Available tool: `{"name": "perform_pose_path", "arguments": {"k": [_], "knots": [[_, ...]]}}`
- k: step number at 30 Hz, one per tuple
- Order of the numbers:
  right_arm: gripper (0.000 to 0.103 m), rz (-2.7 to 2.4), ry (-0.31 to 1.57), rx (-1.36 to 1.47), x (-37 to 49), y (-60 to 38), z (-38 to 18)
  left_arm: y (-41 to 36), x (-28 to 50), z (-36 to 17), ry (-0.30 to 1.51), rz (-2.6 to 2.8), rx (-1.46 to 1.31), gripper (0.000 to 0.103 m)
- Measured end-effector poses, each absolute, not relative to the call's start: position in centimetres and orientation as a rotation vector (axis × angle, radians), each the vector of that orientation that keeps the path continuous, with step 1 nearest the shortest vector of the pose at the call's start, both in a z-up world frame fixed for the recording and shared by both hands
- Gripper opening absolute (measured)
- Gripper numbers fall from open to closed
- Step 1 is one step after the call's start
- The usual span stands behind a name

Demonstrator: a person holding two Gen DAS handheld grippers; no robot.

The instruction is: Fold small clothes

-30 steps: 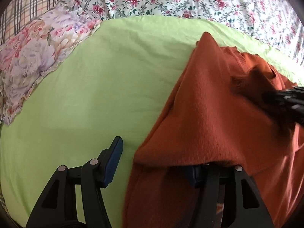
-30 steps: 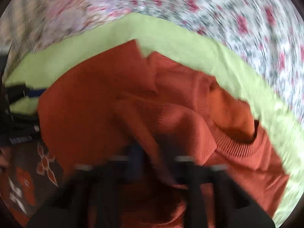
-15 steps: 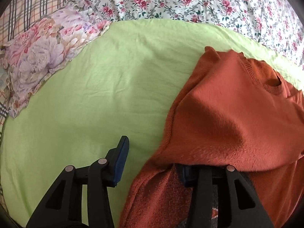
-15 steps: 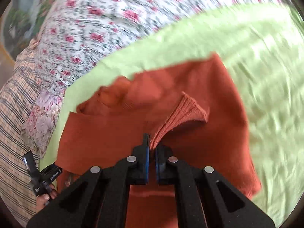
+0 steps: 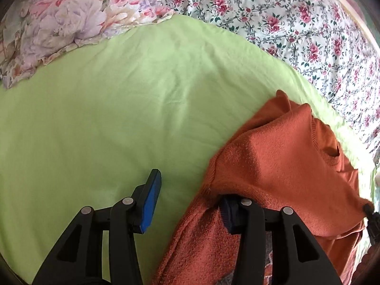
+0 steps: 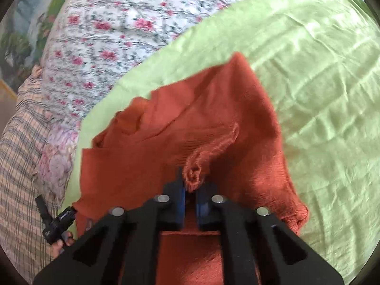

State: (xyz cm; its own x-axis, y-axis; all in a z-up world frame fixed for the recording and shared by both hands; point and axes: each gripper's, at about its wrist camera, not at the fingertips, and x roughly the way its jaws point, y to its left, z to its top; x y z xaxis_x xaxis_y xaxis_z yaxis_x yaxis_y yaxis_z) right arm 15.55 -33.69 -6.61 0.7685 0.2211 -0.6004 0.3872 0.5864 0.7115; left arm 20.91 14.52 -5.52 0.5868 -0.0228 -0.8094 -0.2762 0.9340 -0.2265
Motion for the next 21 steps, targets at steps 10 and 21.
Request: {"name": "perform_pose_path", "arguments": {"k": [10,21], "knots": [[0.052,-0.175,0.744,0.865,14.5,-33.7,-3.7,14.1,20.1,-5.9,0.909,0.174,-0.302,0.048],[0.078,0.496,0.862,0.827,36.0,-22.9,-0.8,14.4,19.2,-6.2,0.876,0.157,-0.332,0.049]]}}
